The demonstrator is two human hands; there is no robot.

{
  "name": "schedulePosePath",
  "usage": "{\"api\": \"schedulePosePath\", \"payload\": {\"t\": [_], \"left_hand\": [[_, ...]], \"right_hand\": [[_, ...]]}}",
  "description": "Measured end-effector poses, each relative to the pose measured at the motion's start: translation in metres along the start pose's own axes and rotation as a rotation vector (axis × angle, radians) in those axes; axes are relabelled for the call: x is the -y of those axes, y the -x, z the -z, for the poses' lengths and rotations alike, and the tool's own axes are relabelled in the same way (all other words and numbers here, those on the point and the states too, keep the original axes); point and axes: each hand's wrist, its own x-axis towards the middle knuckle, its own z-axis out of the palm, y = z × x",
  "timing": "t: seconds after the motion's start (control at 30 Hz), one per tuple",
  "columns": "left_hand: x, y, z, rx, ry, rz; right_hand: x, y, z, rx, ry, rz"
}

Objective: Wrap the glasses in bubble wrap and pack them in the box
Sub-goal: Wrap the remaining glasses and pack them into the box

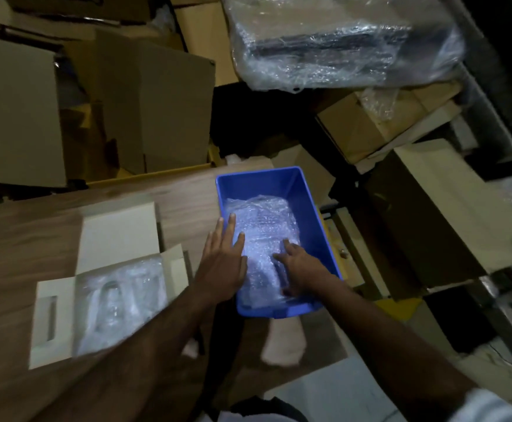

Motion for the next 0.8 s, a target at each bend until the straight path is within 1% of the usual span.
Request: {"api": "schedulePosePath", "payload": {"t": [0.07,0.13,0.23,0.3,0.37,0.4,0.47,0.53,0.6,0.73,0.8], "left_hand": [[0.001,-0.001,-0.006,0.011,0.024,0.02],[0.003,-0.001,-0.009,-0.02,0.023,0.013],[0.002,-0.002,-0.008,-0.018,0.057,0.021],[0.0,-0.002,-0.005,-0.023,0.071,0.028],[-0.002,-0.002,-0.004,-0.01,0.082,0.035],[-0.002,-0.002,-0.003,-0.001,0.088,0.04],[-0.003,-0.003,-0.003,0.005,0.095,0.047],[-0.003,-0.003,-0.003,0.007,0.1,0.052],[-0.004,-0.003,-0.003,0.01,0.096,0.056],[-0.004,-0.003,-0.002,0.021,0.086,0.062],[-0.004,-0.003,-0.002,0.024,0.094,0.065]], "right_hand": [[-0.003,-0.015,-0.005,-0.023,0.068,0.045],[-0.003,-0.024,-0.009,-0.055,0.114,0.101],[-0.005,-0.032,-0.018,-0.106,0.11,0.155],[-0.011,-0.032,-0.024,-0.138,0.029,0.189],[-0.016,-0.03,-0.026,-0.143,-0.149,0.248],[-0.017,-0.029,-0.027,-0.124,-0.222,0.29],[-0.017,-0.028,-0.029,-0.057,-0.26,0.371],[-0.013,-0.029,-0.03,0.024,-0.212,0.375],[-0.011,-0.032,-0.03,0.054,-0.216,0.358],[-0.012,-0.03,-0.031,0.012,-0.243,0.366],[-0.014,-0.023,-0.025,-0.07,-0.299,0.345]]}}
